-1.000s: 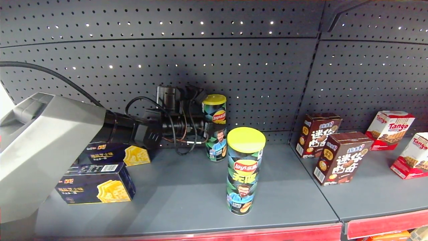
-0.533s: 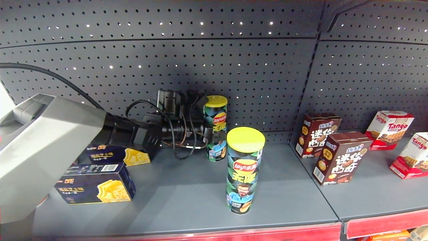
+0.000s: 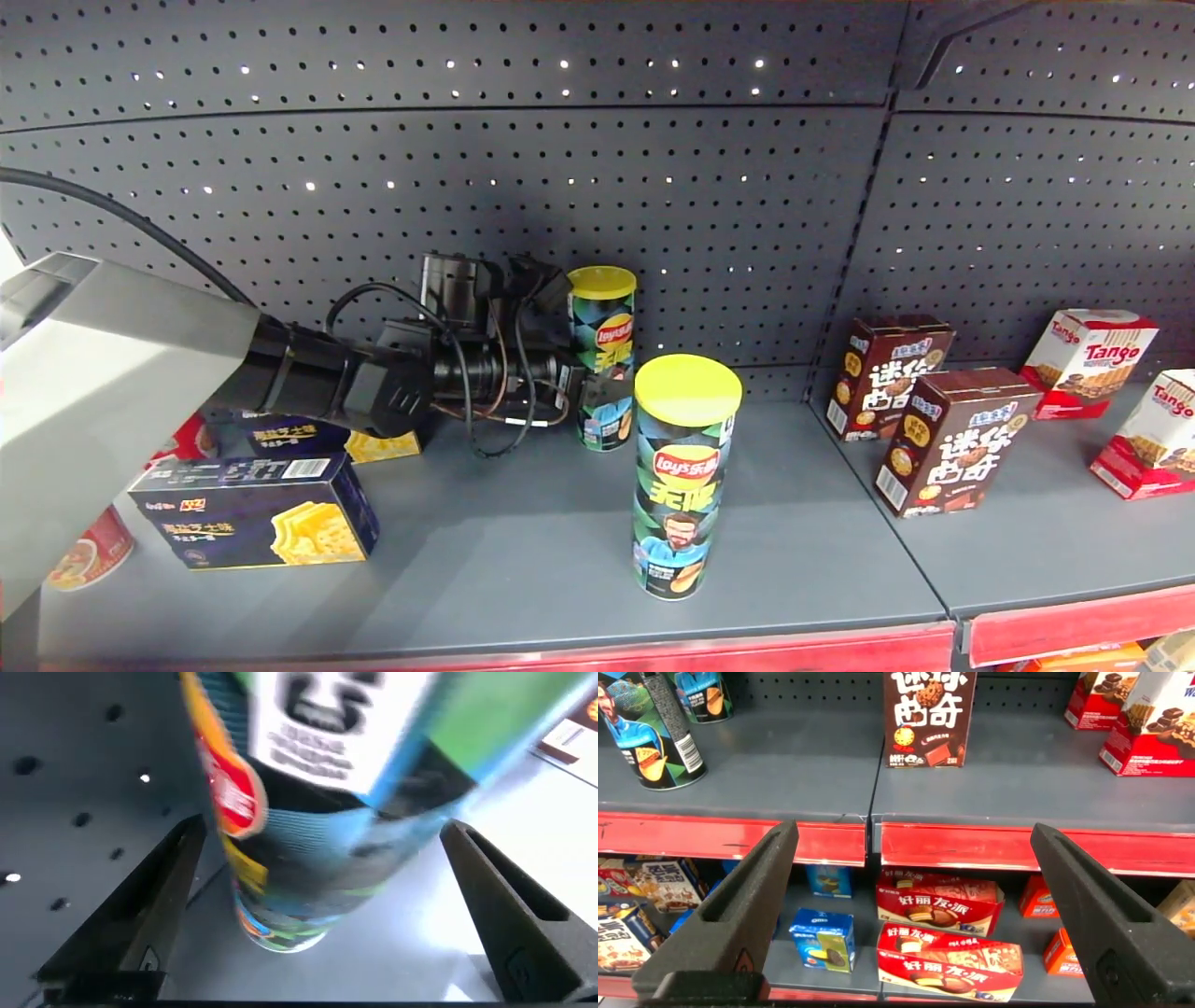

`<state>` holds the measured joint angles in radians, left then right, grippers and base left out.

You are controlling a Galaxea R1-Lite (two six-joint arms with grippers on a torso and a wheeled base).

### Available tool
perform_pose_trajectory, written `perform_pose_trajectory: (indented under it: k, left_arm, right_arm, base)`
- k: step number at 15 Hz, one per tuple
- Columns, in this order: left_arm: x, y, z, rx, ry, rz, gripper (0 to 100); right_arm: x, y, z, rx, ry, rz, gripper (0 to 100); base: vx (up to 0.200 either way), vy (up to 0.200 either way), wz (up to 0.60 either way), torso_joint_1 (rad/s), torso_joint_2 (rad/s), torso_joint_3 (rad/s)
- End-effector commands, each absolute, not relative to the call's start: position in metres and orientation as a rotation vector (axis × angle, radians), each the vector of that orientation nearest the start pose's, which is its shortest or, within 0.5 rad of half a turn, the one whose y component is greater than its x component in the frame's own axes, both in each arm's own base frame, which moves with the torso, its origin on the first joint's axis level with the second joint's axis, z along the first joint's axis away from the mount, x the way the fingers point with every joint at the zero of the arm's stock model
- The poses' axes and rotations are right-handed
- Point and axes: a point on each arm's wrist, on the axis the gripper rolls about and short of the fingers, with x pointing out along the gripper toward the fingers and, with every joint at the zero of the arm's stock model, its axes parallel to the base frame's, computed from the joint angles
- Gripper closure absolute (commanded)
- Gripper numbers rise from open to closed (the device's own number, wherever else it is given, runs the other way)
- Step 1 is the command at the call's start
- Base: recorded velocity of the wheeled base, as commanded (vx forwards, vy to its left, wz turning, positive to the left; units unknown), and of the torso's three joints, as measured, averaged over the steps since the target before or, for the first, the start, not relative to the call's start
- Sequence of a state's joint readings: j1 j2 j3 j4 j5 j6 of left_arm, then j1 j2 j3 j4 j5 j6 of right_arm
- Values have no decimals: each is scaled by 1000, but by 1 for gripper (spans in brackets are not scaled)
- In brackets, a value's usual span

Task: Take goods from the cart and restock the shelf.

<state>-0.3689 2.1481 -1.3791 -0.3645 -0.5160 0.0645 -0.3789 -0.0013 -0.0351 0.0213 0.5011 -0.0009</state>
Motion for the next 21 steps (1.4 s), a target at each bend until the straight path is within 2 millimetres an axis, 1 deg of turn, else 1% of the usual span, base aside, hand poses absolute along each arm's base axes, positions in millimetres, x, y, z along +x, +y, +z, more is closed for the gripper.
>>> perform_pose_trajectory:
  k: [1,7,14,16,18,21]
  left_arm:
    - [397,-169,148,29,385,-895,0]
    - [394,-177,147,29,391,-913,0]
    - [394,-178,143,25,408,-915,0]
    - [397,-169,142,21,411,-891,0]
    - [400,-161,146,20,393,-874,0]
    - [397,-150,161,19,361,-852,0]
  right_arm:
    - [-22,21,83,-7,-13,123,0]
    - [-22,21,83,-7,-13,123,0]
    - [-22,21,83,-7,-13,121,0]
    - [-22,21,83,-7,-13,123,0]
    - [-22,21,83,-6,-12,123,0]
    - [-22,21,83,-7,-13,123,0]
  base:
    - [0,0,0,0,0,0]
    - [0,0,0,0,0,0]
    - [0,0,0,0,0,0]
    - [0,0,0,0,0,0]
    - [0,0,0,0,0,0]
    - [0,0,0,0,0,0]
